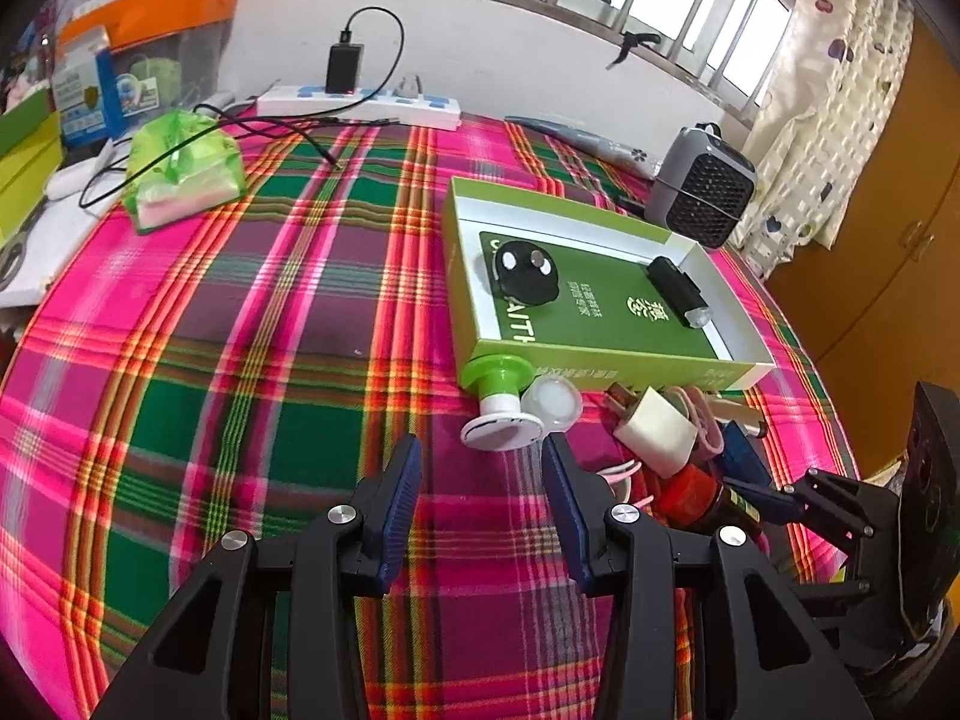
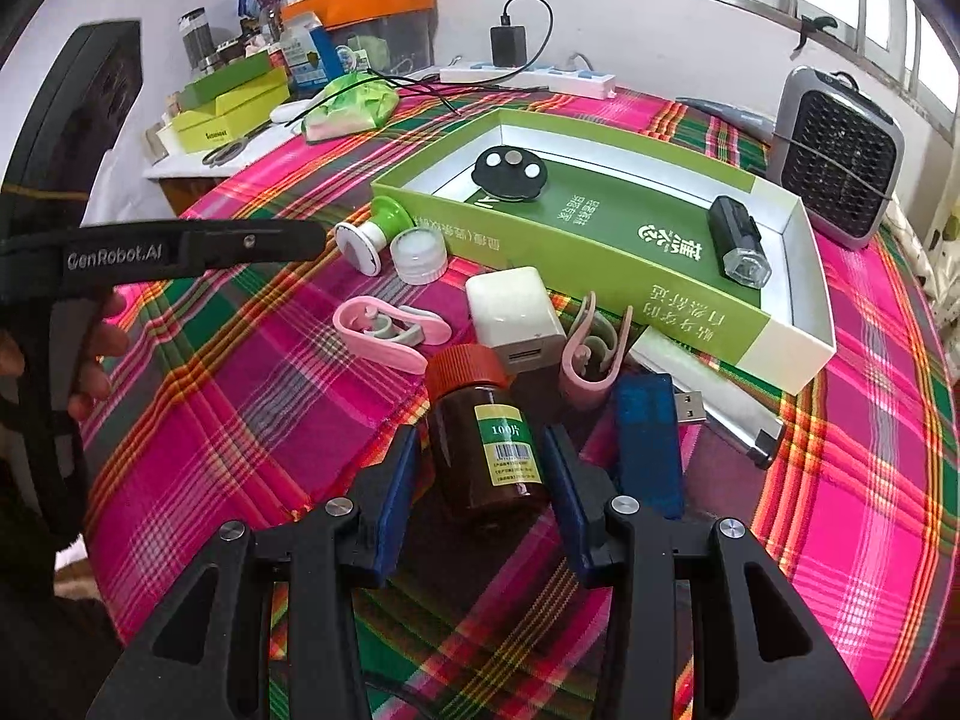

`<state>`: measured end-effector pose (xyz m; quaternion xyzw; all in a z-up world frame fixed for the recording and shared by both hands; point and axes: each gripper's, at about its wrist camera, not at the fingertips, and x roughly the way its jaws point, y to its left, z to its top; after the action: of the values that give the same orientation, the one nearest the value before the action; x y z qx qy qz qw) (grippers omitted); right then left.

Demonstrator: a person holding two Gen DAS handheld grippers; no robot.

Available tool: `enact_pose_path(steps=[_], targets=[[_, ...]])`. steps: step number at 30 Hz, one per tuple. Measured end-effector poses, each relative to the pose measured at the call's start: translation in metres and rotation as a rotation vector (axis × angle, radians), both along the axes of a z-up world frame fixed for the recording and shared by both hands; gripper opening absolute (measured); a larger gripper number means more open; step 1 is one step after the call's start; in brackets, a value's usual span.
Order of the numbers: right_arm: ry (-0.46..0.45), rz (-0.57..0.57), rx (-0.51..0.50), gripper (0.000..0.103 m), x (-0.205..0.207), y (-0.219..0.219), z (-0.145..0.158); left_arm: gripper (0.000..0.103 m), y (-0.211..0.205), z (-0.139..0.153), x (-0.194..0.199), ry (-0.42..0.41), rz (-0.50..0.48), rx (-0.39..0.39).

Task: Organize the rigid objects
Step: 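Grasp green-white suction holder with left tool while right tool grasps brown bottle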

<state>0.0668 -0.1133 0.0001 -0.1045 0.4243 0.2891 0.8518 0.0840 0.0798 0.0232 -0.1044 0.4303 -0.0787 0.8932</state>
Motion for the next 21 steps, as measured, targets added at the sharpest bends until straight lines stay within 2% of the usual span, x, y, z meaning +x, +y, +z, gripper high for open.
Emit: enact_pose_path(steps=[2,4,5,16,21], targets=[[-0.008,-0.006,-0.006,0.042,0.0,0.0,0.0,0.041,-0.002,-0.001,0.003,0.004,-0.002,0.0],[-0.013,-0.016,-0.009,0.033,0.001,-0.002,0.0,0.041,-0.004,-0.003,0.007,0.01,-0.006,0.006],[-0.016,-0.022,-0.011,0.033,0.001,-0.004,0.0,0.041,-0.006,-0.004,0.009,0.013,-0.007,0.01],[-0.025,-0.053,-0.006,0.033,0.0,-0.01,0.002,0.041,-0.013,-0.009,0.028,0.023,-0.001,0.077],[-0.023,-0.052,-0.001,0.033,0.0,-0.01,0.002,0.041,-0.005,-0.013,0.031,0.036,0.017,0.075]])
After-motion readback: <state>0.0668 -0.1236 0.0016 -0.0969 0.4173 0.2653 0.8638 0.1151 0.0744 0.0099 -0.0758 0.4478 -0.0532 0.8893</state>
